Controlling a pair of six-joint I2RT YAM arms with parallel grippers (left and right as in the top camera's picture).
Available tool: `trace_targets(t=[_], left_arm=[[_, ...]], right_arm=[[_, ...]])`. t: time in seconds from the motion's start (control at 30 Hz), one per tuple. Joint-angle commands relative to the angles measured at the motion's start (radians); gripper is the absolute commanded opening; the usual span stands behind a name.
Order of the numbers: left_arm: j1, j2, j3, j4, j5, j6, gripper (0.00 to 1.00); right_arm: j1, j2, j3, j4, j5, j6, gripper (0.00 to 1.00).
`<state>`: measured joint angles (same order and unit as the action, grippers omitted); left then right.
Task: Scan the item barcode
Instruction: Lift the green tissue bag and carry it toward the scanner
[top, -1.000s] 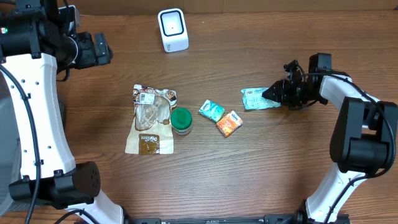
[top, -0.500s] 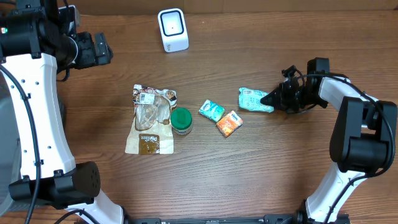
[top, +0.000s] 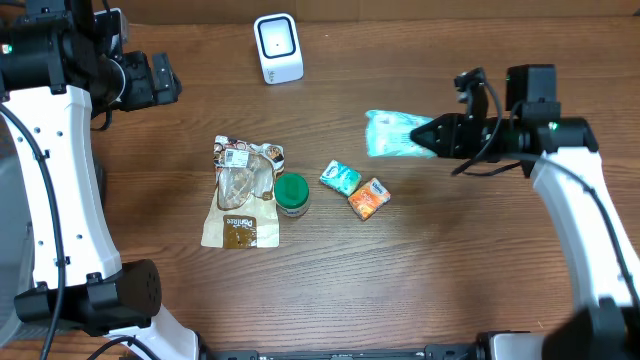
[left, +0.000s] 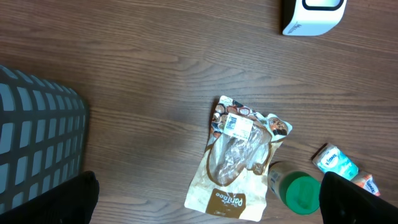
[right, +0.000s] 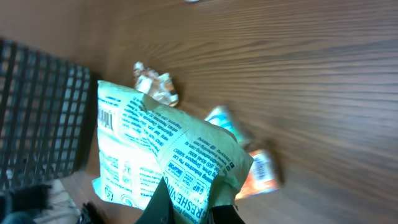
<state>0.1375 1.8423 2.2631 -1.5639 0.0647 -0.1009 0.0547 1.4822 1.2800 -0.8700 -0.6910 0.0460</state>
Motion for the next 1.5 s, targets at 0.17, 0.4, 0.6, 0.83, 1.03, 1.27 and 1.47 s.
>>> trace_targets(t=[0.17,0.4,0.6,0.83,1.03,1.27,1.47], left_arm=[[0.0,0.004,-0.003,0.001,0.006,0.012,1.0],[0.0,0.004,-0.003,0.001,0.006,0.012,0.99],[0.0,0.004,-0.003,0.001,0.006,0.011,0.99],[0.0,0.004,-0.003,0.001,0.006,0.012,1.0],[0.0,0.004,-0.003,0.001,0.006,0.012,0.99],[0.0,0.004,-0.003,0.001,0.006,0.012,1.0],[0.0,0.004,-0.003,0.001,0.006,0.011,1.0]], right_arm=[[0.191,-0.156,0.019,0.01,0.165,0.177,0.04],[0.245,-0.152,0.029,-0.01,0.175,0.243,0.04],[0.27,-0.084,0.144,-0.083,0.291,0.268,0.04],[0.335,0.174,0.588,-0.268,0.58,0.233,0.04],[0.417,0.365,0.808,-0.156,0.953,0.085,0.04],[0.505,0.562,0.808,0.197,1.274,-0.319,0.04],[0.534,0.726,0.808,0.562,1.304,-0.777,0.04]])
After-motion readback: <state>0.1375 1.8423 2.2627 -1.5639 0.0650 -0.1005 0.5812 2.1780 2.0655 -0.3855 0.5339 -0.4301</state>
